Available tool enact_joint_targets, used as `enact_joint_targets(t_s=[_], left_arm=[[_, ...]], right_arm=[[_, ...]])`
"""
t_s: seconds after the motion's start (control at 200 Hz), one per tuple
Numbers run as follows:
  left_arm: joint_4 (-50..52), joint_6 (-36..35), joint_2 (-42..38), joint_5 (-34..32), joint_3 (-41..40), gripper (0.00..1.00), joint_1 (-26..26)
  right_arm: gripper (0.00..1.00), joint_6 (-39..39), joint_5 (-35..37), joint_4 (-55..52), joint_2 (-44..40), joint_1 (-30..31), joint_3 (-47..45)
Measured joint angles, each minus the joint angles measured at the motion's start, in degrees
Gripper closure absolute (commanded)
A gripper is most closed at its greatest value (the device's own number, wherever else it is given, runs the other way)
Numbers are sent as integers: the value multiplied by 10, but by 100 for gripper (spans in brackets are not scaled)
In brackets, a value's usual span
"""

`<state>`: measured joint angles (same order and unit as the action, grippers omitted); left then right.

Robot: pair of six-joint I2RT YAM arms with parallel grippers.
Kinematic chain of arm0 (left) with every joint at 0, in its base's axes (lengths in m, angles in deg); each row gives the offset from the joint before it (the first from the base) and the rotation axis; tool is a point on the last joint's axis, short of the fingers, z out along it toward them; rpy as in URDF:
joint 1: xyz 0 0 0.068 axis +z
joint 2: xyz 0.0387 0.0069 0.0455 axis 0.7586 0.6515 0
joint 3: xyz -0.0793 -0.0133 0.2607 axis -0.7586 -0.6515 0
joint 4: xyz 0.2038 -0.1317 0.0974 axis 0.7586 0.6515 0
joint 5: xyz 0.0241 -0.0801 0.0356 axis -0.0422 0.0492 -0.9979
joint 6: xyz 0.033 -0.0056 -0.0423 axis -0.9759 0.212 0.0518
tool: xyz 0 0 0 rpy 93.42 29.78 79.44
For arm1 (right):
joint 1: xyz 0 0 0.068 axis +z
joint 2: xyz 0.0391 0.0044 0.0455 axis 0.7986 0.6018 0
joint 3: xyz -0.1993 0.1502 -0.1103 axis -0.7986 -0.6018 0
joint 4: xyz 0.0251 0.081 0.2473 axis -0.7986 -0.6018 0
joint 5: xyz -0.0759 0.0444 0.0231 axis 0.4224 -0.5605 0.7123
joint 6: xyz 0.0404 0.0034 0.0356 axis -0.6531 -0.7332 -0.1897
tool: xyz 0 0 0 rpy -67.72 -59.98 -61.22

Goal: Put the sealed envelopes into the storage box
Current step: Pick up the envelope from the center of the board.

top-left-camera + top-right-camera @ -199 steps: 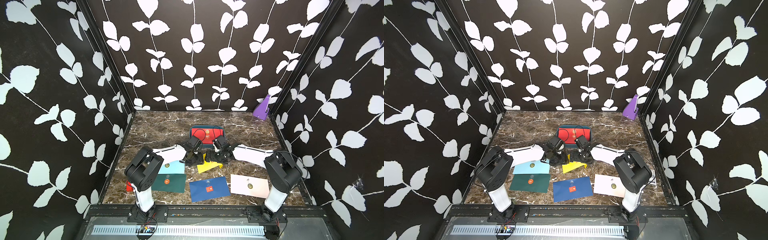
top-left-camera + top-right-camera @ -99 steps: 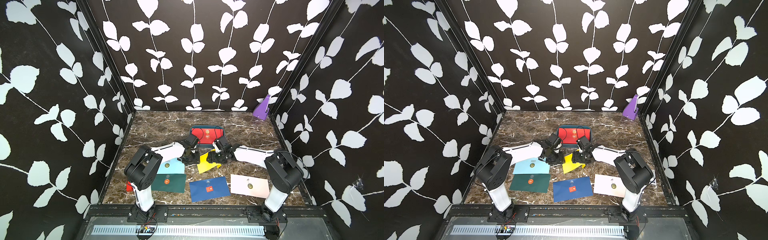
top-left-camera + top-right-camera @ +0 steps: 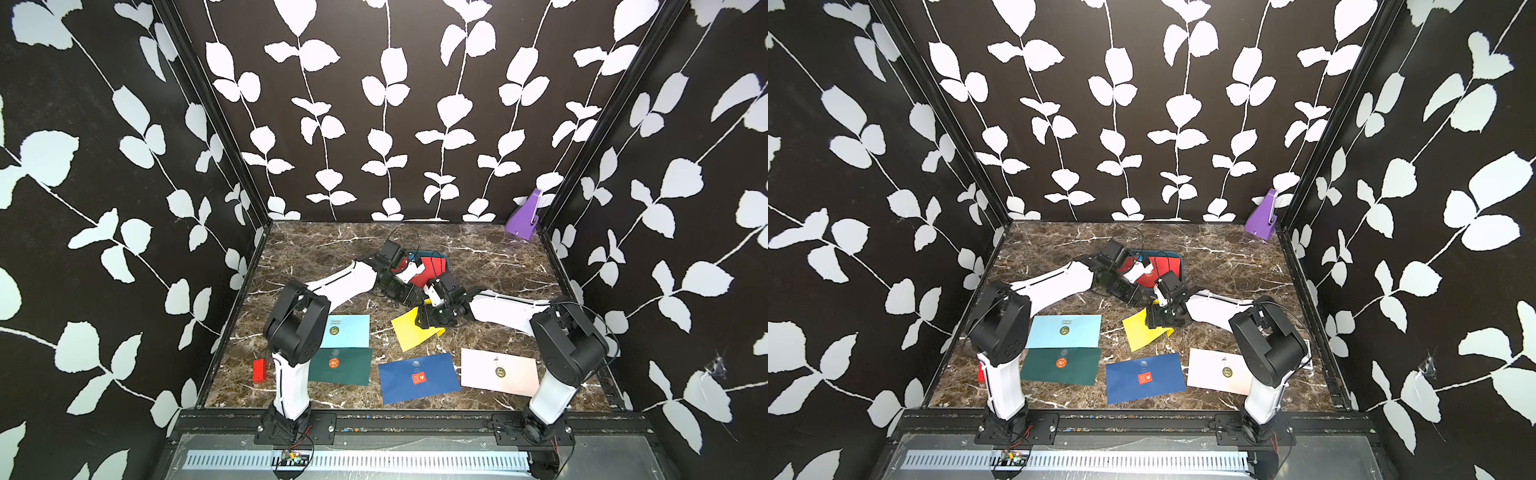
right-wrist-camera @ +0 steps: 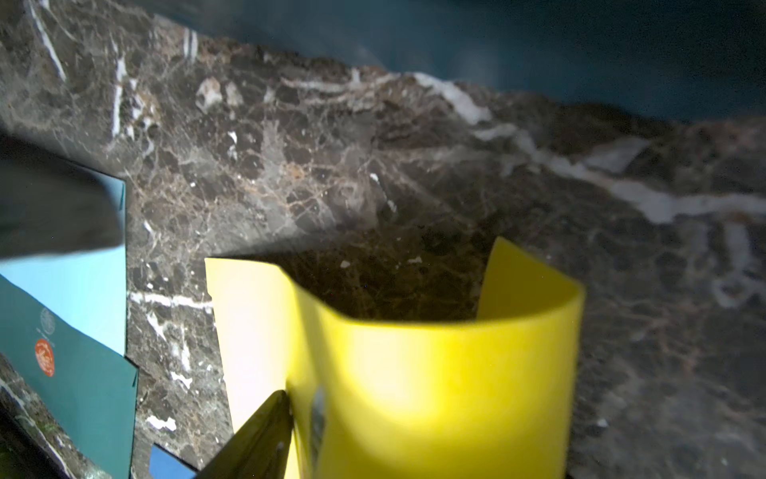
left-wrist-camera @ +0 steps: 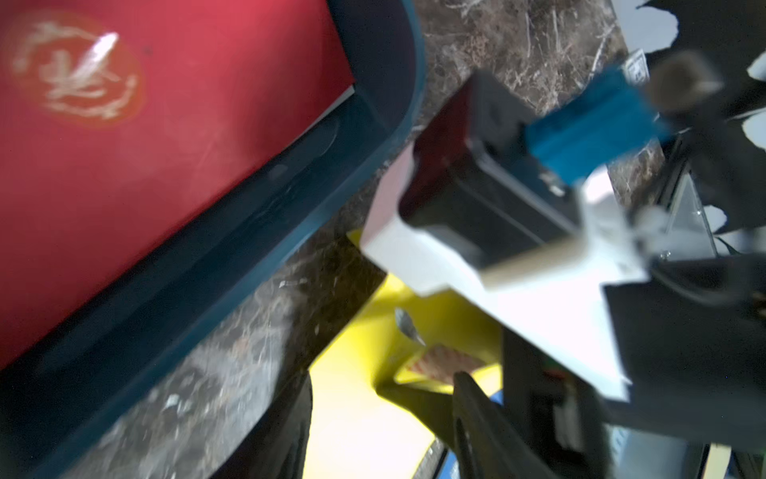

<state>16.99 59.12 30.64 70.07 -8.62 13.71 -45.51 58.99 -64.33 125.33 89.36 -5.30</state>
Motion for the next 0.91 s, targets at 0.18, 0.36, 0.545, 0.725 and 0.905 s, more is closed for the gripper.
enact_joint_targets(t_s=[0.18, 0.36, 0.545, 0.725, 0.905], left_arm=[[5, -46, 44, 64, 4, 42, 15], [6, -78, 54, 97, 18, 42, 17], [5, -101, 70, 123, 29, 42, 18], [10, -118, 89, 138, 31, 44, 20], [16, -136, 94, 149, 31, 48, 21]], right_arm=[[31, 6, -5, -1, 0, 0, 0], [32, 13, -11, -3, -1, 0, 0], [32, 20, -17, -7, -2, 0, 0], [32, 22, -19, -8, -2, 0, 0], [33, 23, -19, -11, -2, 0, 0]])
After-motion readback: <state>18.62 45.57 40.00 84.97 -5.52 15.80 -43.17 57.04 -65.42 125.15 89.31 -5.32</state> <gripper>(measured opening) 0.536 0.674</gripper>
